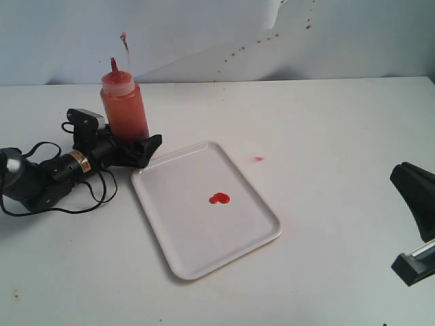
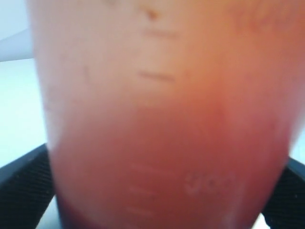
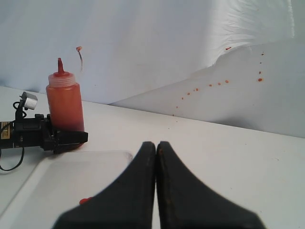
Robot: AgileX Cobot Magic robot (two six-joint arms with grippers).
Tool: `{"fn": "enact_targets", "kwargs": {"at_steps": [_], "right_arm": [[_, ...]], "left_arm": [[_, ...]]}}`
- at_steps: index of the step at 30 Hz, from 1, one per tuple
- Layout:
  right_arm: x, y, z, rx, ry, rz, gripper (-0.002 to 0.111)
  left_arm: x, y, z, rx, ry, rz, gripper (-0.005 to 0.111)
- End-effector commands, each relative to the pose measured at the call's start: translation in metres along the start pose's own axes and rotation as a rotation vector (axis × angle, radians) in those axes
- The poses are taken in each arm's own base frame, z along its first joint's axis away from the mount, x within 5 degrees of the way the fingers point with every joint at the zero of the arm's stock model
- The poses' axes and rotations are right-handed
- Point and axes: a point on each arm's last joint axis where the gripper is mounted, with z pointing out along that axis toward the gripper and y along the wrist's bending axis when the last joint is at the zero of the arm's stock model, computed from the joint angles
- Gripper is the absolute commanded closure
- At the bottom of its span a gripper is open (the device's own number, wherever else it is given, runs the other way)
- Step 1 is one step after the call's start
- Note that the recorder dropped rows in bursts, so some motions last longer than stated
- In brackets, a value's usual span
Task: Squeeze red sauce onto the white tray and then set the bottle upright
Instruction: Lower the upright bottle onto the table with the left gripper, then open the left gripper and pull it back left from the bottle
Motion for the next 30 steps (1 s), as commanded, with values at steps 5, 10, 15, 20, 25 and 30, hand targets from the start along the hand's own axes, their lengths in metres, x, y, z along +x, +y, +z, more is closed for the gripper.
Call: {"fn": "enact_targets", "kwargs": {"at_steps": [5,10,15,20,25,30], "right_arm": [[0.0,0.0,-0.001,0.0,-0.01,-0.004,0.108],[0.0,0.0,-0.001,0.0,-0.01,-0.004,0.108],[0.0,0.0,-0.001,0.0,-0.01,-0.004,0.108],[0.0,0.0,-0.001,0.0,-0.01,-0.004,0.108],[0.0,0.0,-0.001,0.0,-0.01,-0.006,0.108],[0.0,0.0,-0.001,0.0,-0.01,-0.006,0.108]], "left_arm": [[-0.008,-0.002,0.001,0.012,-0.027,0.001,0.009],[-0.007,-0.004,0.001,0.034,-0.018,-0.012,0.009],[-0.011,-0.003,-0.002,0.067,-0.01,0.018,0.009],[-0.023,0.006,-0.011,0.104,-0.006,0.008,0.006],[-0.022,0.012,-0.019,0.151,0.025,0.0,0.002],[-0.03,0.009,-0.029,0.281,-0.004,0.04,0.002]]}}
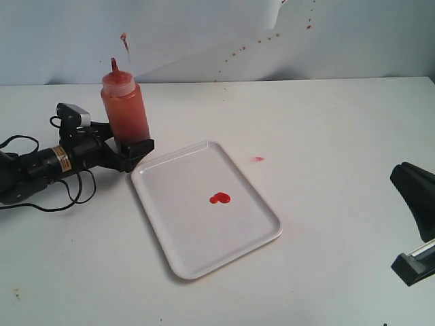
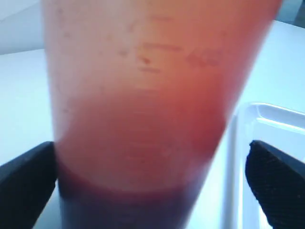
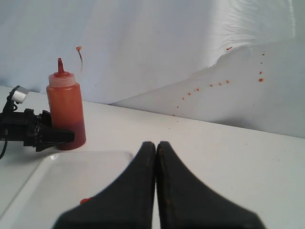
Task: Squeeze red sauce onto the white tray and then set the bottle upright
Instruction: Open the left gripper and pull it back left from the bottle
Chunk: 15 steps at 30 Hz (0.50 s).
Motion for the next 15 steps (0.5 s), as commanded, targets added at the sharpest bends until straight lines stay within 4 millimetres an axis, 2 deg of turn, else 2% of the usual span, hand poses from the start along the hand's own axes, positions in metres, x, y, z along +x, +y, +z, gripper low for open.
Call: {"fn": "enact_targets", "kwargs": {"at_steps": [1,9,15], "right_arm": [[0.0,0.0,-0.001,0.0,-0.01,-0.006,0.108],[0.0,0.0,-0.001,0.0,-0.01,-0.006,0.108],[0.0,0.0,-0.001,0.0,-0.01,-0.006,0.108]], "left_arm": [[-0.019,-0.006,-0.011,0.151,-0.082,0.047,0.002],[-0.026,0.004,-0.037,0.239,-0.008,0.124,0.002],[-0.026,0.016,-0.055,0.232,0.016,0.14,0.002]]}}
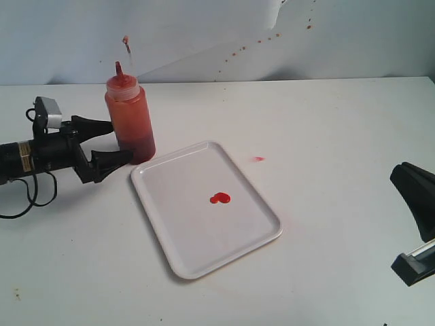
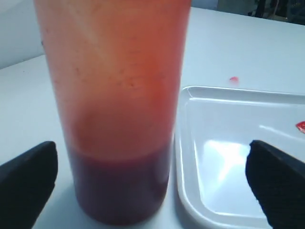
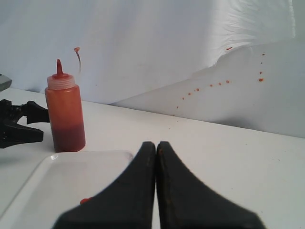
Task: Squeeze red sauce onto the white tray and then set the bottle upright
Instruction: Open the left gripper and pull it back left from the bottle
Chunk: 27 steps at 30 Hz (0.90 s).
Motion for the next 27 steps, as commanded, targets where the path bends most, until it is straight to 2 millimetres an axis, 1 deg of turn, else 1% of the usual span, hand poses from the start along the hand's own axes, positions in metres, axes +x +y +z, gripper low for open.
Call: {"fn": "enact_targets", "kwargs": {"at_steps": [1,7,10,12,19,22,23,24,25,26,27], "right_arm": [[0.0,0.0,-0.001,0.0,-0.01,-0.006,0.108],[0.0,0.0,-0.001,0.001,-0.011,-0.004,0.108],[0.0,0.0,-0.001,0.003,-0.011,-0.003,0.108],[0.0,0.0,-0.001,0.003,-0.011,-0.003,0.108],[0.0,0.0,-0.001,0.003,-0.011,-0.003,0.108],[0.0,0.0,-0.001,0.003,-0.011,-0.003,0.108],[0.0,0.0,-0.001,0.003,-0.011,-0.003,0.108],[0.0,0.0,-0.001,0.003,-0.011,-0.003,0.108],[0.0,0.0,-0.001,0.003,-0.011,-0.003,0.108],[0.0,0.0,-0.001,0.003,-0.011,-0.003,0.108],[0.0,0.0,-0.001,0.003,-0.011,-0.003,0.108]], "left_arm": [[-0.004,0.007,-0.015,-0.009,-0.007,-0.005,0.002],[-0.002,0.015,-0.028,-0.047,-0.014,-0.111,0.002],[-0.006,0.016,-0.029,-0.059,-0.025,-0.135,0.002],[-0.014,0.016,-0.031,-0.061,-0.033,-0.14,0.002],[-0.051,0.009,-0.039,-0.025,-0.02,-0.105,0.002],[-0.069,0.007,-0.043,-0.031,-0.037,-0.149,0.002],[-0.083,0.005,-0.046,-0.034,-0.051,-0.201,0.002],[-0.088,0.004,-0.048,-0.035,-0.056,-0.227,0.002],[-0.1,0.001,-0.051,-0.036,-0.068,-0.288,0.002],[-0.106,0.0,-0.052,-0.036,-0.074,-0.305,0.002],[-0.117,-0.003,-0.055,-0.037,-0.084,-0.328,0.002]]}}
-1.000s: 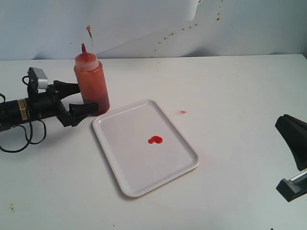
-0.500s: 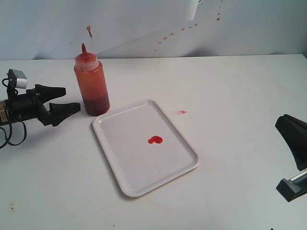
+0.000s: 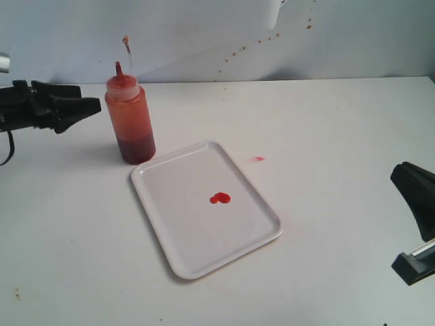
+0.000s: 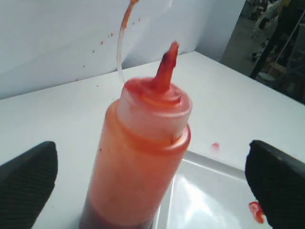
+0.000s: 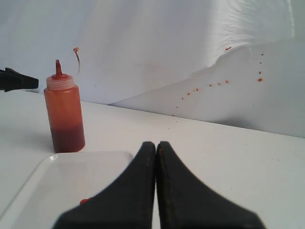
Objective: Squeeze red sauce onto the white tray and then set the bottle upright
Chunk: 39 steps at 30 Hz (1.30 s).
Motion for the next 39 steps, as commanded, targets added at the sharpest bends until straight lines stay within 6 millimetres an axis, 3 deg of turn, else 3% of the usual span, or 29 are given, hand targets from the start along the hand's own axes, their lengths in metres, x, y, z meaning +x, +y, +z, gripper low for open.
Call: {"fn": "enact_targets", "kwargs": {"at_steps": [1,6,8,9,12,21,27,36,39], "right_arm": [[0.0,0.0,-0.001,0.001,-0.011,-0.005,0.108],[0.0,0.0,-0.001,0.002,-0.011,-0.004,0.108],[0.0,0.0,-0.001,0.002,-0.011,-0.004,0.108],[0.0,0.0,-0.001,0.002,-0.011,-0.004,0.108],[0.0,0.0,-0.001,0.002,-0.011,-0.015,0.108],[0.0,0.0,-0.001,0.002,-0.011,-0.026,0.108],[0.0,0.0,-0.001,0.002,-0.011,-0.026,0.108],[0.0,0.0,-0.001,0.002,-0.011,-0.023,0.108],[0.0,0.0,-0.001,0.002,-0.011,-0.023,0.108]], "left_arm": [[-0.032,-0.016,-0.008,0.013,-0.038,-0.097,0.002],[-0.055,-0.052,-0.013,0.029,-0.074,-0.06,0.003],[-0.064,-0.073,-0.014,0.049,-0.08,-0.014,0.014],[-0.069,-0.087,-0.016,0.06,-0.084,0.029,0.032],[-0.075,-0.124,-0.019,0.097,-0.09,0.15,0.106],[-0.077,-0.214,-0.019,0.245,-0.122,0.238,0.107],[-0.057,-0.264,-0.044,0.273,-0.208,0.245,0.107],[-0.032,-0.287,-0.097,-0.194,-0.213,0.324,0.107],[-0.028,-0.296,-0.111,-0.259,-0.243,0.368,0.107]]}}
